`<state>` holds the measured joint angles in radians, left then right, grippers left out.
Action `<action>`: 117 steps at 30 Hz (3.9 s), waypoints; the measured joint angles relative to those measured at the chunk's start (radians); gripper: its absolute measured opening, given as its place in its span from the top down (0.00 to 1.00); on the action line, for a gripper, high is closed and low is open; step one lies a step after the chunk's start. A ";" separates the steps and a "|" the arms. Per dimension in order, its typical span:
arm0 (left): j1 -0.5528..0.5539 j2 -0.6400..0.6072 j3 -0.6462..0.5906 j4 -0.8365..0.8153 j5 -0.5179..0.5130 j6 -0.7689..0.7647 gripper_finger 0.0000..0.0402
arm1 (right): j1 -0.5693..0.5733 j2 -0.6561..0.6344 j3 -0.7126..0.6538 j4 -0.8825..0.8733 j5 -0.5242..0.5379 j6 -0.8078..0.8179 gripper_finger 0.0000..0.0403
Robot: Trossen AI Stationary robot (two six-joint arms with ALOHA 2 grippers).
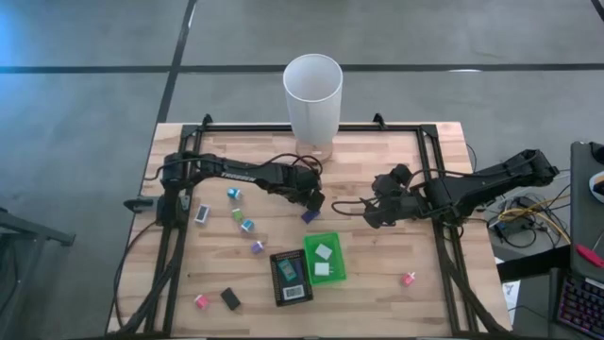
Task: Pick & Place Office items
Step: Put the white black charger adapter into the green bin
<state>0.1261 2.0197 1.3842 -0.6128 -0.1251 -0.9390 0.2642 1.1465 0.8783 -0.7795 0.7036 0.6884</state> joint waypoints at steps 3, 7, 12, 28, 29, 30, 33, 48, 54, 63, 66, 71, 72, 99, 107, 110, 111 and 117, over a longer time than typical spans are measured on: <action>-0.001 0.000 0.000 0.000 0.003 0.000 0.71 | 0.000 0.000 0.000 0.000 0.000 0.000 0.03; -0.002 0.001 -0.001 0.001 0.007 0.000 0.60 | 0.000 0.000 0.000 0.000 0.000 0.000 0.03; -0.002 0.006 -0.003 -0.006 0.042 0.009 0.51 | 0.000 0.000 0.000 0.000 0.000 0.000 0.03; 0.000 0.002 -0.047 0.043 0.051 0.015 0.48 | 0.000 0.000 0.000 0.000 0.000 0.000 0.03; 0.000 0.002 -0.062 0.065 0.051 0.008 0.48 | 0.000 0.000 0.000 0.000 0.000 0.000 0.03; 0.001 0.002 -0.078 0.086 0.050 0.001 0.48 | 0.000 0.000 0.000 0.000 0.000 0.000 0.03; 0.005 -0.005 -0.114 0.132 0.055 -0.021 0.48 | 0.000 0.000 0.000 0.000 0.000 0.000 0.03; 0.020 -0.002 -0.131 0.188 0.039 -0.014 0.65 | 0.000 0.000 0.000 0.003 0.000 0.000 0.03; 0.029 -0.001 -0.130 0.196 0.012 0.048 0.66 | 0.000 0.000 0.000 0.004 0.000 0.000 0.03; 0.031 0.003 -0.132 0.281 -0.013 0.179 0.66 | 0.000 0.000 0.000 0.004 0.003 -0.011 0.03; 0.031 -0.004 -0.132 0.314 -0.007 0.218 0.66 | 0.000 0.000 0.000 0.003 0.004 -0.015 0.03; 0.028 -0.025 -0.130 0.317 0.023 0.260 0.66 | 0.000 0.000 0.000 0.003 0.037 -0.012 0.03; 0.025 -0.033 -0.129 0.318 0.031 0.271 0.66 | 0.000 0.000 -0.001 0.003 0.044 -0.012 0.03; -0.312 -0.376 -0.130 0.328 -0.108 0.633 0.66 | 0.005 0.000 -0.135 0.546 0.045 -0.381 0.03; -0.327 -0.377 -0.167 0.325 -0.166 0.634 0.66 | 0.005 0.000 -0.248 0.915 -0.096 -0.613 0.03; -0.327 -0.377 -0.195 0.331 -0.172 0.613 0.66 | 0.006 0.000 -0.254 0.932 -0.104 -0.651 0.03; -0.327 -0.377 -0.205 0.333 -0.172 0.605 0.66 | 0.006 0.000 -0.254 0.933 -0.108 -0.666 0.03; -0.325 -0.377 -0.225 0.340 -0.143 0.569 0.66 | 0.028 0.000 -0.255 0.933 -0.141 -0.797 0.03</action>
<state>-0.1990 1.6428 1.1590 -0.2725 -0.2681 -0.3699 0.2919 1.1461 0.6235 0.1539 0.5630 -0.1087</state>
